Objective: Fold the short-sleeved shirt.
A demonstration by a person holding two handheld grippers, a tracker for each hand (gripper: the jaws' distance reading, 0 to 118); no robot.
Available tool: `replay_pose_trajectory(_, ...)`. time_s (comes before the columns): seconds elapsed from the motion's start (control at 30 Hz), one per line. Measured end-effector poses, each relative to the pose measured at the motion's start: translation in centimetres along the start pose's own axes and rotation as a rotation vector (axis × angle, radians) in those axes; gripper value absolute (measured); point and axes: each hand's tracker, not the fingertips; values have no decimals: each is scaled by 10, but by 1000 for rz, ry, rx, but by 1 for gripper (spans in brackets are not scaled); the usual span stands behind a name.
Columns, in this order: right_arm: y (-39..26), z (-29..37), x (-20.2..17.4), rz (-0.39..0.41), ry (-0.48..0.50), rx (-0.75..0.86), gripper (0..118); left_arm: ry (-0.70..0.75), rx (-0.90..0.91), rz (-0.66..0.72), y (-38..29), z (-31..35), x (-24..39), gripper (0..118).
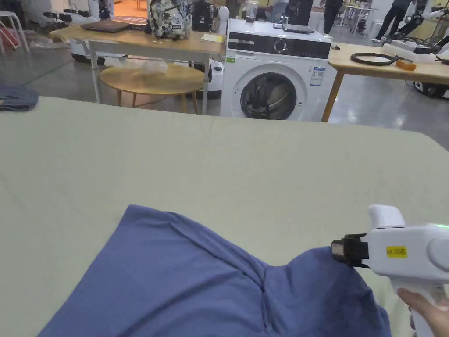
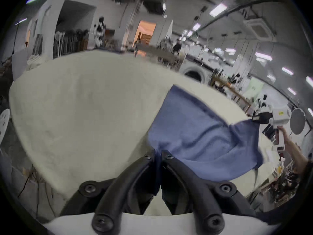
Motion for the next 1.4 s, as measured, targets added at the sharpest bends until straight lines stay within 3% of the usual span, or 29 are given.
replay_pose_trajectory(0.3,63,126,-16,39,-8,376,0,-186,243,-168,141,6,62,0)
replay_pose_trajectory(0.43,109,153,-25,101,-84,448,0,-199,277,-284,221,-13,86,0)
replay_pose_trajectory(0.63,172,179,-39,106,-133,581,0,-179,350,-340,320,-40,118,0)
replay_pose_trajectory(0.73,204,186,-53,152,-192,616,0,-149,363,-366,360,-56,125,0)
replay_pose_trajectory(0.87,252,186,-57,144,-225,654,0,-145,361,-328,401,-76,122,0)
replay_pose_trajectory(1.0,292,180,-62,137,-243,677,0,-71,373,-388,422,-89,130,0)
replay_pose_trajectory(1.2,337,169,-80,186,-321,702,0,-53,380,-373,469,-106,130,0)
replay_pose_trajectory(1.23,368,155,-61,183,-322,697,0,-50,382,-373,477,-109,131,0)
replay_pose_trajectory(1.4,408,146,-71,240,-376,714,0,-57,424,-356,503,-110,132,0)
